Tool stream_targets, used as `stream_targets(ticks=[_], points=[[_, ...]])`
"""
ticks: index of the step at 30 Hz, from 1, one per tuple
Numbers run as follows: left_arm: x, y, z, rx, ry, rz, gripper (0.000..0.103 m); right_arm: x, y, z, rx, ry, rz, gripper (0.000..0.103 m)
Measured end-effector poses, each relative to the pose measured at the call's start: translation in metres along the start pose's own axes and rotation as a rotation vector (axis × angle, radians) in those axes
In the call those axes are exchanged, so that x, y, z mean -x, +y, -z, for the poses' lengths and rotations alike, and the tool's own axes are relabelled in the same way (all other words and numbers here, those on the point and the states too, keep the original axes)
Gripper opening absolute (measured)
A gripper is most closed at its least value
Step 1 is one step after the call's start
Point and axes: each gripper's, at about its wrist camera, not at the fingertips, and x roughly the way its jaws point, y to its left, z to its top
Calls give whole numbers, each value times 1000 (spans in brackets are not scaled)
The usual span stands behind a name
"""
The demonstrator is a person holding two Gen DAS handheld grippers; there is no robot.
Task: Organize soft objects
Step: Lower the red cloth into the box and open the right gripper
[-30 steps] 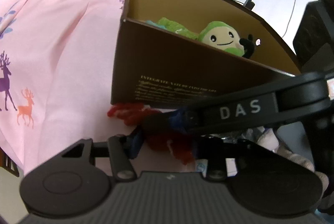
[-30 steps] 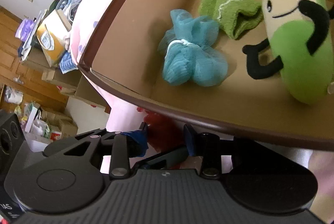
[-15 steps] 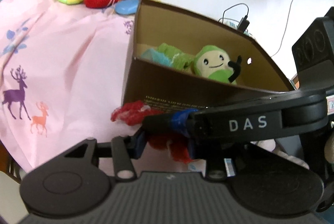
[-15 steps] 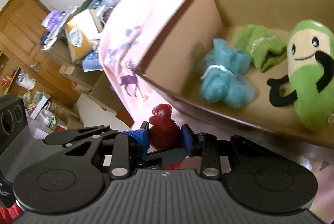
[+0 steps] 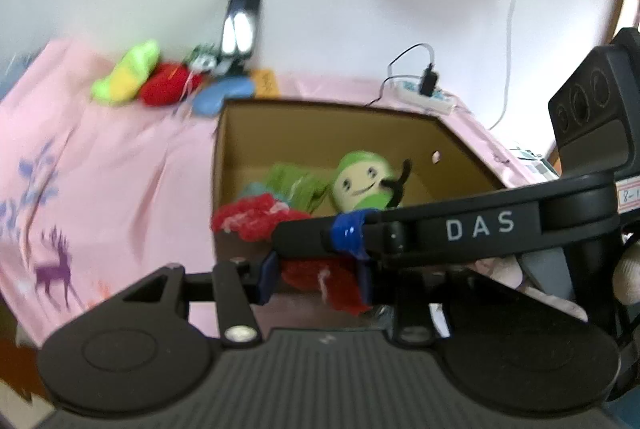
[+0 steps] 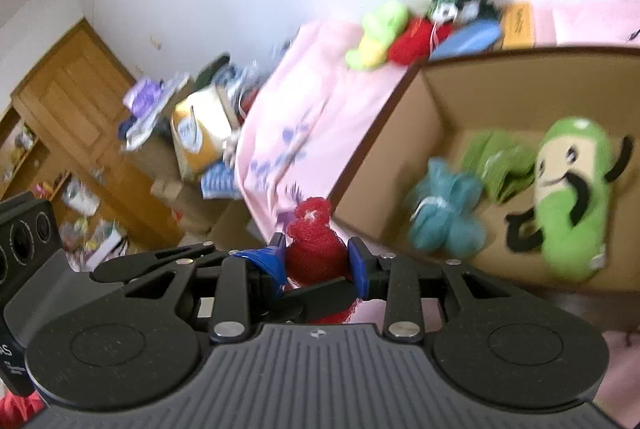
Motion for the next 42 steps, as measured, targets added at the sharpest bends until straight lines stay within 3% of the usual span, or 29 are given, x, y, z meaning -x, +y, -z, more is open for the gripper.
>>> stream_targets(ticks=[8,16,27,38,40,42], points=[[-29,-20,-24,-83,-8,75,30,23,-20,-10,-51,-104,89,17],[-73,-21,-47,-90,33,128,30,22,-47,-26,-136,-128,182,17],[-127,-3,-53,-23,162,125,30,-8,-84,-39,-240,-9,224,18],[-165,21,-55,59,292,31,31,-46,-103,-52,-309,147,240,19],[-168,25,-53,68,300,10,33,-50,-107,-51,-331,158,233,19],[-170,28,-50,72,309,-8,42,-52,-110,-51,-364,175,220,21]])
